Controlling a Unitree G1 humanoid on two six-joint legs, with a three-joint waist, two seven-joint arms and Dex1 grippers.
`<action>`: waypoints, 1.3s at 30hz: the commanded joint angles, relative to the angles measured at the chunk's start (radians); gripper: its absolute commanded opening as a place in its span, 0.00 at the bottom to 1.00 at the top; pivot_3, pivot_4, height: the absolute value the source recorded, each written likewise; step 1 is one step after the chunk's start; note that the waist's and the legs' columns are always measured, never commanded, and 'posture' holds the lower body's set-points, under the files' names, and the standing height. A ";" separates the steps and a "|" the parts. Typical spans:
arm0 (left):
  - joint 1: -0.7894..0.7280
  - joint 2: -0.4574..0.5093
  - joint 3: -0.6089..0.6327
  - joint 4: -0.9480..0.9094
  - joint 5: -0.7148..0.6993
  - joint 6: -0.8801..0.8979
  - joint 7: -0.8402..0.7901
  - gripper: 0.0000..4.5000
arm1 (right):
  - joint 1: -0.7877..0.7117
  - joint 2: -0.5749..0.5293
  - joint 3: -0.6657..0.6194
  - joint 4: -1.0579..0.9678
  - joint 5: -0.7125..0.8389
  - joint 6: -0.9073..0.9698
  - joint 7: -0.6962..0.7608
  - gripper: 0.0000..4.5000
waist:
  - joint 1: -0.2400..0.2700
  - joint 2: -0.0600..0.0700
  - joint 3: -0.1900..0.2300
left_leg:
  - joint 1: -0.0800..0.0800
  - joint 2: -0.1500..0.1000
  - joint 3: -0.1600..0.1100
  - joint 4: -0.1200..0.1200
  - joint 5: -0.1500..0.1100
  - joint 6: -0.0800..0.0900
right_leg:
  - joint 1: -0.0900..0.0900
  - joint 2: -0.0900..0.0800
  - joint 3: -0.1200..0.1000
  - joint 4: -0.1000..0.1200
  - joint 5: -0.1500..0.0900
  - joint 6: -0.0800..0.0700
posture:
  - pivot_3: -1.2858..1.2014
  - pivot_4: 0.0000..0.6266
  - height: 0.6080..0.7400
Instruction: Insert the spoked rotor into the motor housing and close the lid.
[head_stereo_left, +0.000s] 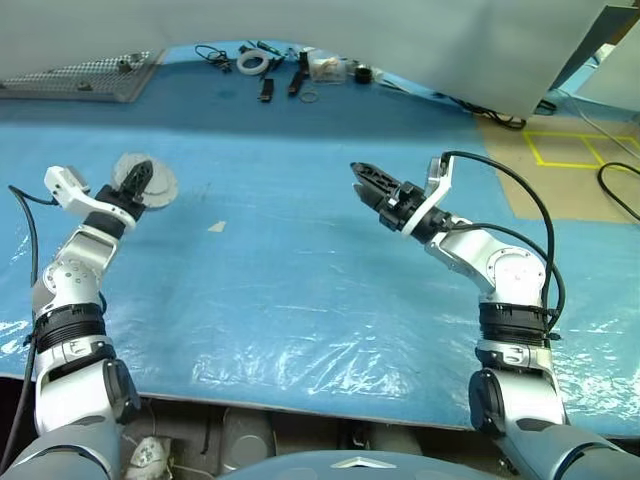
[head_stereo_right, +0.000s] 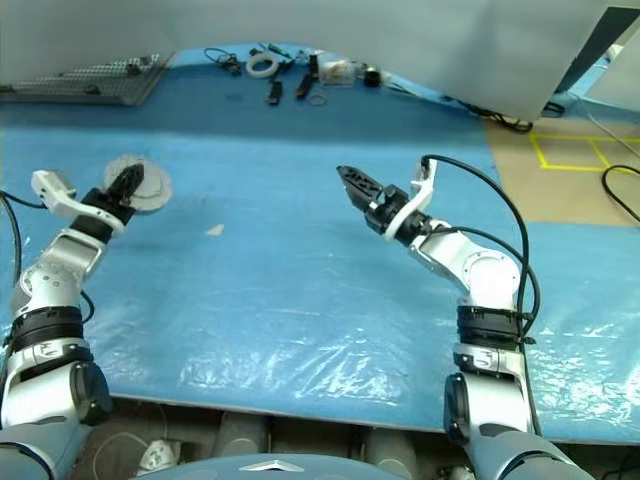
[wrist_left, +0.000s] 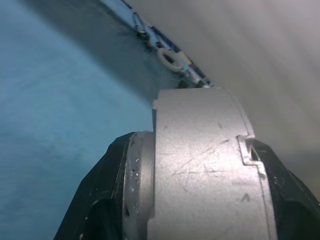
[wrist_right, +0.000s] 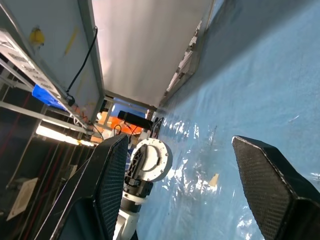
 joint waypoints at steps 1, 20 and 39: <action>-0.088 0.042 -0.010 0.135 0.079 -0.106 -0.087 0.55 | 0.006 0.003 -0.007 -0.074 0.005 0.007 0.019 0.77 | 0.001 -0.001 0.000 | 0.000 0.000 0.000 0.000 0.000 0.000 | 0.000 0.000 0.000 0.000 0.000 0.000 | 0.52 0.24 1.00; -0.230 0.100 -0.014 0.571 0.315 -0.309 -0.112 0.99 | 0.043 0.028 0.011 -0.120 -0.035 0.027 0.028 0.77 | -0.004 -0.004 0.000 | 0.001 0.000 0.000 0.000 0.000 0.000 | 0.000 0.000 0.000 0.002 0.000 0.000 | 0.52 0.24 1.00; -0.291 0.435 -0.025 0.595 0.369 -0.268 -0.342 0.99 | 0.054 -0.068 0.015 -0.110 -0.200 -0.010 0.233 0.77 | 0.008 -0.005 0.000 | 0.003 -0.002 0.000 0.000 0.000 0.000 | 0.006 -0.011 -0.006 0.000 0.000 -0.001 | 0.52 0.24 1.00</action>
